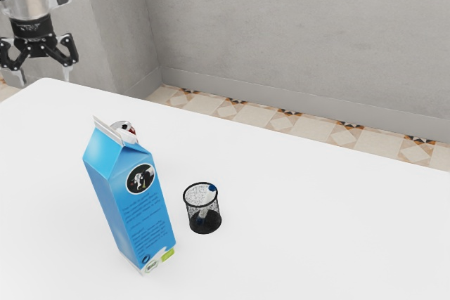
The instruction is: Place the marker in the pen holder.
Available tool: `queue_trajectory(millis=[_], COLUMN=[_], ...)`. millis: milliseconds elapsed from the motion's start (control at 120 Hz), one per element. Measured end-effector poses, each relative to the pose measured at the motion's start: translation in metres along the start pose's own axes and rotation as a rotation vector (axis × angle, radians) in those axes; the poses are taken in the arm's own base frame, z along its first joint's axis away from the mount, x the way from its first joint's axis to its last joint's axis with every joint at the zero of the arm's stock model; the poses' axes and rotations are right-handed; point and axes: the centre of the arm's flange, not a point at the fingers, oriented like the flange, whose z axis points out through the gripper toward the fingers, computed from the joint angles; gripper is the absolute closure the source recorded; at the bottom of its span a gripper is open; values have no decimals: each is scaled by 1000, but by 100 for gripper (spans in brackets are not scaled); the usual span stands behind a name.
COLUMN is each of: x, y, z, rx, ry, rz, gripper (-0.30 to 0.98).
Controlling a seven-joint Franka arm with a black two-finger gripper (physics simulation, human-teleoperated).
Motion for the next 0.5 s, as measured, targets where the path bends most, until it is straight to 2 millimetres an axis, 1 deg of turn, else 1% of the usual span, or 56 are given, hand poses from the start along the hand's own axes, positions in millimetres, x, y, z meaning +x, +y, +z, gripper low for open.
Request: queue_trajectory(millis=[92,142,308,383,500], x=[-29,-37,-40,-38,-35], y=[50,65,80,86,89], z=[7,12,34,35,35], rx=[7,4,-2,-7,-14], ry=[-2,-5,-14,-5,8], rz=[156,207,290,317,346], gripper=[1,1,0,0,0])
